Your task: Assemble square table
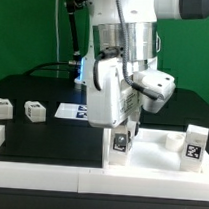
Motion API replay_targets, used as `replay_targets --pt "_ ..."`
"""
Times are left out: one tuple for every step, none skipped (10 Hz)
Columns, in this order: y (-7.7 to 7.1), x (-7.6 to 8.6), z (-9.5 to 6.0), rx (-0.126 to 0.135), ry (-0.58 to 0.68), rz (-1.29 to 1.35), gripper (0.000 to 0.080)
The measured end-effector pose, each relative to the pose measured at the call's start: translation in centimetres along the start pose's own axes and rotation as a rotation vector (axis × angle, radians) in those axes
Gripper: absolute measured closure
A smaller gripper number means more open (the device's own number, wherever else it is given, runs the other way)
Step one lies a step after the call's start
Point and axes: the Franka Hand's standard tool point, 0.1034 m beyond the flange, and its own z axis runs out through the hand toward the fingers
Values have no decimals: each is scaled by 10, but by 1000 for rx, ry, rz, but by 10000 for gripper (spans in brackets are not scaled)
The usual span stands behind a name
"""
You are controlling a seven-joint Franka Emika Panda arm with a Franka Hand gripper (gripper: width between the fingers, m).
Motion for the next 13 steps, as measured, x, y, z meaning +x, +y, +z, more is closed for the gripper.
replay_targets --pt "0 2 0 -1 3 42 504" --pt "1 2 1 -2 0 49 504" --pt "1 1 1 -2 0 43 318" --pt "1 1 1 -3 0 42 208" --pt "1 1 1 -2 0 41 208" --pt "1 -5 -5 4 -7 30 160" --pt "6 -15 -20 13 -25 3 153" --pt "18 -22 -31 7 -38 -8 153" --pt "25 -27 -37 -7 -47 -17 153" --pt "24 -25 -35 -8 -43 -14 151" --pt "25 -25 -33 -9 -42 -15 151" --pt "25 -25 -33 -9 -42 -16 151" --pt "25 -25 -32 -11 -41 -16 151"
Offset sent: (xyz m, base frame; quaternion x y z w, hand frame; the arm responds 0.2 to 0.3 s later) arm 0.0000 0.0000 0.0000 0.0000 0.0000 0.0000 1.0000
